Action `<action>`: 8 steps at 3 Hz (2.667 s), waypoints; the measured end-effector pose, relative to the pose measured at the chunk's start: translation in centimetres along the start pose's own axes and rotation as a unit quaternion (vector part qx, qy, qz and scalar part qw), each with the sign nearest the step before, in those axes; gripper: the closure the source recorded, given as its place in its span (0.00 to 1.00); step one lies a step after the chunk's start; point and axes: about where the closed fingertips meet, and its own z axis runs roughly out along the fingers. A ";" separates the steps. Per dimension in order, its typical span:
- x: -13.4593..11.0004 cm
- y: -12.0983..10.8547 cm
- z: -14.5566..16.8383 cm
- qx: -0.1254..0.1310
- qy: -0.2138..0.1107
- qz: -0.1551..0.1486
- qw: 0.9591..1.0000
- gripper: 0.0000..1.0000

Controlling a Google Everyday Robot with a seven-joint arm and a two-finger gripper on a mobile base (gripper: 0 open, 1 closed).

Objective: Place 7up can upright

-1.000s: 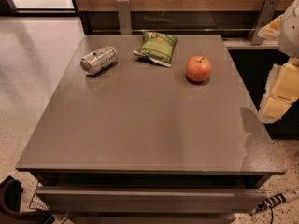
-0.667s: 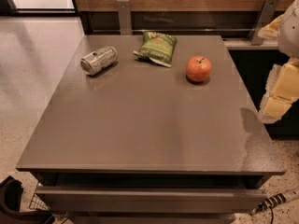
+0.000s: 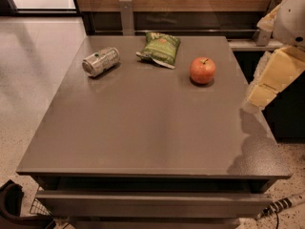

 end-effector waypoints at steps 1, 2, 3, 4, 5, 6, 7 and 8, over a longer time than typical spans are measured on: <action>-2.8 -0.5 1.1 -0.013 -0.064 0.078 0.995 0.00; -7.4 -1.3 3.3 -0.047 -0.150 0.180 0.971 0.00; -11.3 -2.7 5.0 -0.061 -0.213 0.276 0.935 0.00; -13.8 -3.7 6.1 -0.067 -0.234 0.340 0.908 0.00; -14.6 -3.8 6.2 -0.075 -0.234 0.382 0.891 0.00; -14.6 -3.9 6.3 -0.074 -0.235 0.386 0.889 0.00; -14.9 -4.9 6.9 -0.064 -0.252 0.444 0.857 0.00; -16.5 -6.2 10.1 -0.046 -0.267 0.521 0.809 0.00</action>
Offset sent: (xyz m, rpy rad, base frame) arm 0.0905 0.1150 -0.0007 0.7656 0.1043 -0.4020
